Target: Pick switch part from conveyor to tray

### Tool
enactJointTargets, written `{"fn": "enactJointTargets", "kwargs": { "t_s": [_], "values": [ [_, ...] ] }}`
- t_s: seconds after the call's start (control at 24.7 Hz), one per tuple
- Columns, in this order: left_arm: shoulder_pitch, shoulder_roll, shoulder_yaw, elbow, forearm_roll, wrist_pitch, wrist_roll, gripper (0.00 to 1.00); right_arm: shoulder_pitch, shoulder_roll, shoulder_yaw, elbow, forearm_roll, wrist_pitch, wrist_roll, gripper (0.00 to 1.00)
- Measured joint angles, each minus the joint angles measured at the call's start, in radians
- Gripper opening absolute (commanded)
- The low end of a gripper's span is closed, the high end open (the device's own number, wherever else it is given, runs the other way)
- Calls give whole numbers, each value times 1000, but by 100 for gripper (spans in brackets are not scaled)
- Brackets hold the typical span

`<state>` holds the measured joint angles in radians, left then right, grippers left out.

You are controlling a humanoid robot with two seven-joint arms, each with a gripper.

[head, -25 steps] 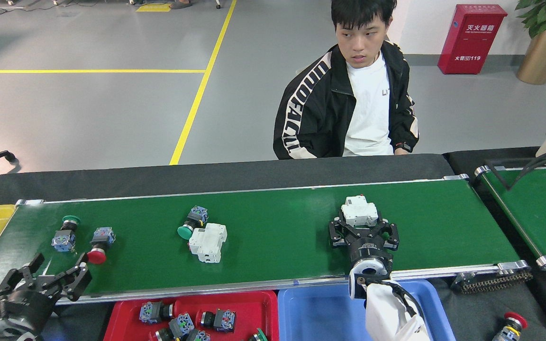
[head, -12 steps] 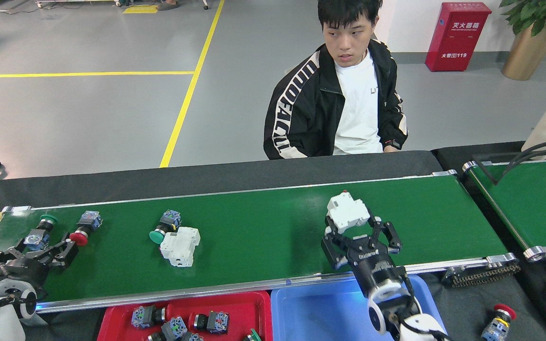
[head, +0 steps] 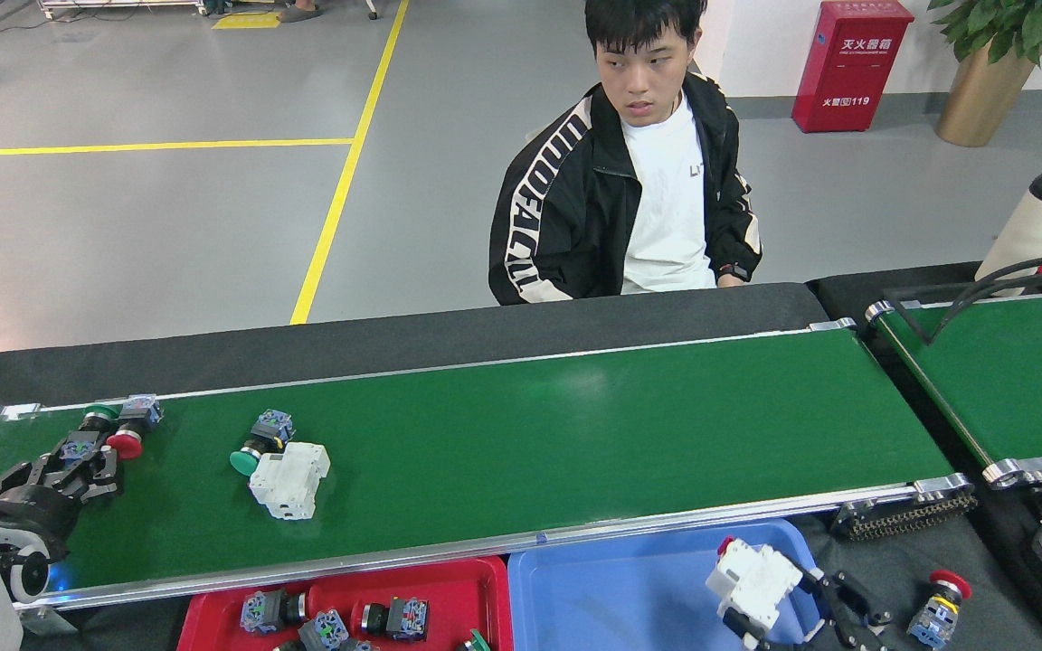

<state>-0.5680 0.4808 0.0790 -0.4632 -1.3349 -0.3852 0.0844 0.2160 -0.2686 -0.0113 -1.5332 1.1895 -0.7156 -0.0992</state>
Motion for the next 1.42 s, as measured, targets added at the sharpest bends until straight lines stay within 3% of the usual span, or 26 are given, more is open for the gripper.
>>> {"fn": "enactJointTargets", "kwargs": {
  "t_s": [0.2,0.36,0.45,0.53,0.61,0.77,0.93,1.01,1.05,1.14,1.18,1.22,1.42],
  "values": [
    [124,75,4,-135,168,-106,4,6,0,4,-61,-4,-12,-11,4,100],
    [418,126,76,-430,285,-228,-4,7,-1,19,-119,-8,-29,-14,5,100],
    [592,120,157,-616,296,-285,-7,7,-17,63,-170,-11,-42,-12,5,100],
    [723,105,220,-792,297,-318,-7,7,-61,117,-199,-11,-43,37,5,100],
    [792,74,232,-930,292,-337,-8,7,-127,133,-202,-11,-39,149,5,100],
    [826,32,159,-1119,202,-382,-11,8,-185,162,-140,-11,-12,451,5,100],
    [827,-100,45,-1271,12,-395,-9,9,-182,193,-35,-26,71,696,4,100],
    [827,-165,-35,-1294,-101,-398,-8,12,-117,199,-15,-81,83,741,-12,100],
    [827,-184,-69,-1296,-144,-398,-7,20,-69,199,-12,-107,85,754,-22,100],
    [825,-198,-124,-1298,-203,-398,-7,53,4,198,-12,-140,85,763,-34,100],
    [824,-206,-138,-1298,-218,-398,-7,93,25,197,-12,-151,85,750,-40,100],
    [824,-219,-144,-1298,-225,-398,-7,100,35,195,-12,-154,85,738,-45,100],
    [824,-242,-130,-1299,-226,-398,-11,100,41,194,-12,-162,85,711,-55,100]
  ]
}}
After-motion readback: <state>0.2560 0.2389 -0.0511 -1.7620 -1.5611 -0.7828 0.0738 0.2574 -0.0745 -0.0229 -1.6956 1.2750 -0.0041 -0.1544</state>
